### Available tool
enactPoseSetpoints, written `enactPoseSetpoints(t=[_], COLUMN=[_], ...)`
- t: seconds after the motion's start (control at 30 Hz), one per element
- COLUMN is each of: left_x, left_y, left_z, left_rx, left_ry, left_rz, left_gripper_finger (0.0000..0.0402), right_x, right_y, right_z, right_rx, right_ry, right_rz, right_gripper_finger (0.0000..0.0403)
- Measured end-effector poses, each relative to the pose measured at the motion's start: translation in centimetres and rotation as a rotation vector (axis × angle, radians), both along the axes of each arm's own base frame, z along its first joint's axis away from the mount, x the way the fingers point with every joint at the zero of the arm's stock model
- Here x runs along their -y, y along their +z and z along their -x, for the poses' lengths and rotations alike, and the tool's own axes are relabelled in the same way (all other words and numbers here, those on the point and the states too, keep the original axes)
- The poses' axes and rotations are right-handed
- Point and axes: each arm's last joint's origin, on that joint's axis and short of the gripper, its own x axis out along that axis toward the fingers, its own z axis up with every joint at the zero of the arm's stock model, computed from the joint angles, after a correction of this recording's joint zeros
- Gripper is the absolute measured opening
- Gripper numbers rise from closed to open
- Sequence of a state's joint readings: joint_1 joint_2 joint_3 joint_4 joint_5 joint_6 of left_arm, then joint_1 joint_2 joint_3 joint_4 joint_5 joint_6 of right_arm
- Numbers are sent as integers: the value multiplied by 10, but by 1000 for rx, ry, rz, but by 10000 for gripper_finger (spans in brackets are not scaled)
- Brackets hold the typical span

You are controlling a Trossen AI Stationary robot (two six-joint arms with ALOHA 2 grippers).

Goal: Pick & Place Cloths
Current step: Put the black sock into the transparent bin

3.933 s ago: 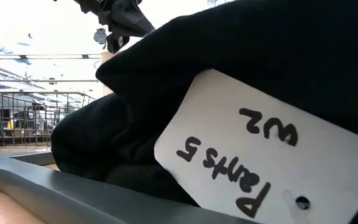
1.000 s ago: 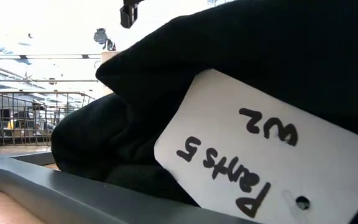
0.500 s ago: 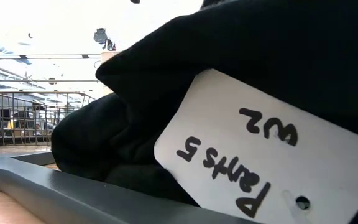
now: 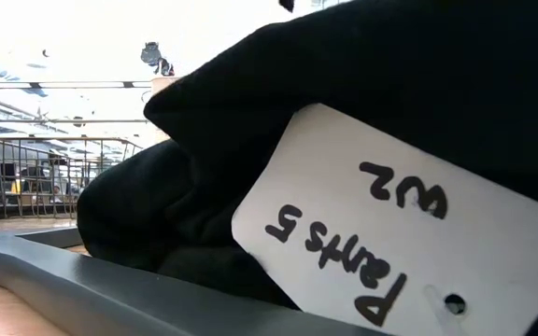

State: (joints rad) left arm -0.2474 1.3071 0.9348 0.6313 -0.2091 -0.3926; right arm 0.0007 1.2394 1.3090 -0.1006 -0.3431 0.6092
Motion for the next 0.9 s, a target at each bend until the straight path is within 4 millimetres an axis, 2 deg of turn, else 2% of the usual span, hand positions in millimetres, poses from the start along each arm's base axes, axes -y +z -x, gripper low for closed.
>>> enactPoseSetpoints(t=[0.17,0.47,0.77,0.9], left_x=[8,9,6,5], left_y=[2,0,-3,-5], left_z=[3,1,-2,-3], left_rx=[20,18,-2,-24], left_ry=[-21,0,46,60], left_rz=[-11,-8,-9,-14], left_gripper_finger=[265,265,264,237], right_x=[4,7,8,6], right_y=[-4,-17,-23,-24], right_z=[-16,-47,-60,-61], right_rx=[34,92,118,108], right_ry=[-19,-65,-84,-80], right_rz=[-34,-79,-108,-120], right_gripper_finger=[1,1,5,6])
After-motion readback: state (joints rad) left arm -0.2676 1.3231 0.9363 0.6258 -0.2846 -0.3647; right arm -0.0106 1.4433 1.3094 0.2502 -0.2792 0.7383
